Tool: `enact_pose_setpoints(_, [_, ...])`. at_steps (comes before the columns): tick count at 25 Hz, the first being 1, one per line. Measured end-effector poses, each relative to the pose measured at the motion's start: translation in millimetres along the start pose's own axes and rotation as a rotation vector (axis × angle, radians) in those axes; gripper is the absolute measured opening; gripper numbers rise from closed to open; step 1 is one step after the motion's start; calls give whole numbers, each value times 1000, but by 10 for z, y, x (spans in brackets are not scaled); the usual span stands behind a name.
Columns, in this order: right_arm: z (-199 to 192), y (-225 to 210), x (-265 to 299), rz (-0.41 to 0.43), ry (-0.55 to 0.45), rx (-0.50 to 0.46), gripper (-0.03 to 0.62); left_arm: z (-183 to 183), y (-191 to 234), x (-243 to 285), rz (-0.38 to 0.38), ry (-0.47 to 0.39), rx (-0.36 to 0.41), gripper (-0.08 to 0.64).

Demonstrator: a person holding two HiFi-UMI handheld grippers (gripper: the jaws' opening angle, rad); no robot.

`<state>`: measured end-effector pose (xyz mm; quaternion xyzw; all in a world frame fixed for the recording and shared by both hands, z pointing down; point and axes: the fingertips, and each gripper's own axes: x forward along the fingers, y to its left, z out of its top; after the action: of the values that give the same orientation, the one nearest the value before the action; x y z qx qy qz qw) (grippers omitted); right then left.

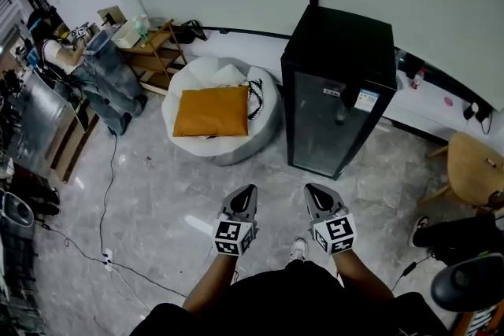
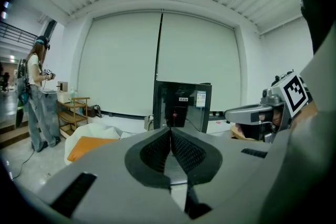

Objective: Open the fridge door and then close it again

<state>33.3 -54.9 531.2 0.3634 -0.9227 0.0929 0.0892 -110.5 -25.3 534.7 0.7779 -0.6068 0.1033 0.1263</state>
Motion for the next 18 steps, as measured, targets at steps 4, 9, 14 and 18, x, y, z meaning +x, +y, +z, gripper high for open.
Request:
enact_pose_setpoints(4, [-58, -88, 53, 21, 22, -4, 18, 54, -28, 175, -14, -1, 5, 25])
enact_pose_setpoints(9, [-73, -193, 97, 16, 36, 3, 18, 172, 95, 336, -7, -5, 28, 25])
enact_pose_setpoints(14, [-70, -308, 177, -2, 37, 22, 18, 201, 146, 557, -32, 19, 31, 25])
enact_pose_setpoints(18, [-39, -360, 275, -21, 28, 23, 18, 346, 178, 772, -66, -14, 40, 25])
